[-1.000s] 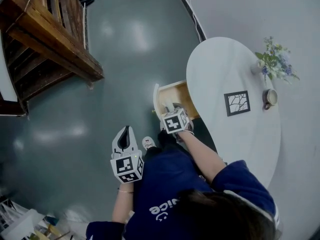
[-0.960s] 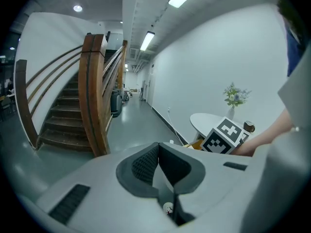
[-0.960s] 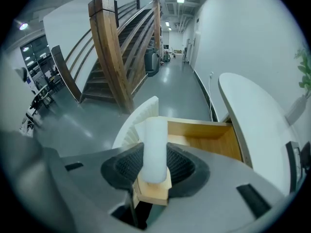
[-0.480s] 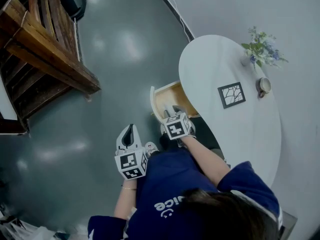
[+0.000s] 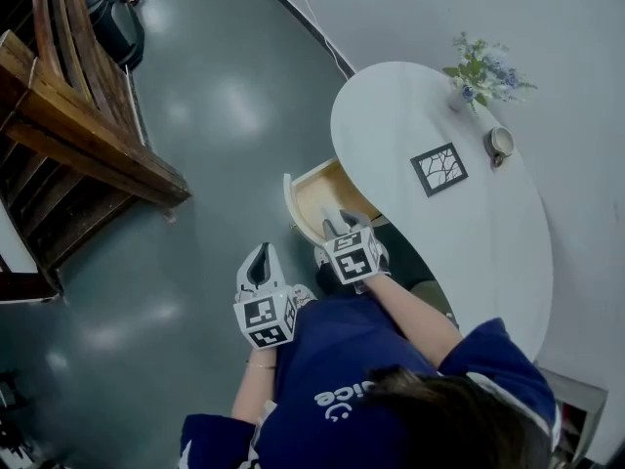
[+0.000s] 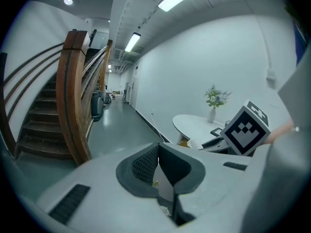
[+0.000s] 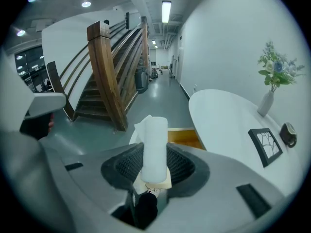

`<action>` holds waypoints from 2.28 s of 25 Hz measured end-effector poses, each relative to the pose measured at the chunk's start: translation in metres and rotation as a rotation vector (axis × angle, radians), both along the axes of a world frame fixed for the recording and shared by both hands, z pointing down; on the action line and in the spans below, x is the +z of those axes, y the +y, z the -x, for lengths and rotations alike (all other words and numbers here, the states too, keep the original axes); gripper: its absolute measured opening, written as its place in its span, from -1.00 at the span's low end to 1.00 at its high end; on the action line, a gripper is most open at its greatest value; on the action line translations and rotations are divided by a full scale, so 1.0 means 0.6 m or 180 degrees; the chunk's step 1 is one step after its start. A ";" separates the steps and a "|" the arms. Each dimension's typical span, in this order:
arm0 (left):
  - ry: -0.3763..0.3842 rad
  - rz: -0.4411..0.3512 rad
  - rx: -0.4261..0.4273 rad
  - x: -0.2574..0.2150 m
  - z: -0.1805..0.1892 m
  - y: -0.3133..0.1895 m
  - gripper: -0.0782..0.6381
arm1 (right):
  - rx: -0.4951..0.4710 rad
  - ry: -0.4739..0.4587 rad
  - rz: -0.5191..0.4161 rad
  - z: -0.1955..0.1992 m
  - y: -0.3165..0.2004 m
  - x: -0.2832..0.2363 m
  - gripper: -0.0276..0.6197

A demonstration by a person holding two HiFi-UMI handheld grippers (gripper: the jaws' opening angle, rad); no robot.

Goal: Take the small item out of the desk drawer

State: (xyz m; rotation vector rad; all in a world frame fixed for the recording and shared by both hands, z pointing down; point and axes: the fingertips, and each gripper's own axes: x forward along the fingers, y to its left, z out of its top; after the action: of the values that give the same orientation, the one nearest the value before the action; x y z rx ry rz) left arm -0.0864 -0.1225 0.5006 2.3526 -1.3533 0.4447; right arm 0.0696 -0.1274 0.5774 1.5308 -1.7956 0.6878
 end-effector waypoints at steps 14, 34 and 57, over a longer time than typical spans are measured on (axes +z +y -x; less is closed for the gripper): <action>0.0121 -0.0152 0.0375 -0.026 -0.068 0.005 -0.77 | 0.0395 -0.0093 -0.0586 -0.053 0.047 -0.099 -0.45; 0.0242 -0.0682 0.0555 -0.142 -0.096 -0.010 -0.77 | 0.0664 -0.0128 -0.1474 -0.092 0.057 -0.251 -0.45; 0.0156 -0.0902 0.0425 -0.181 -0.084 -0.029 -0.77 | 0.0530 -0.0118 -0.1911 -0.084 0.055 -0.310 -0.46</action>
State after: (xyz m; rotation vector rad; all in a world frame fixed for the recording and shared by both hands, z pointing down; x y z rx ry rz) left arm -0.0358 -0.1401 0.3918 2.6762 -1.3155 0.2427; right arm 0.1199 -0.0947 0.3913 2.0819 -2.0290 0.2519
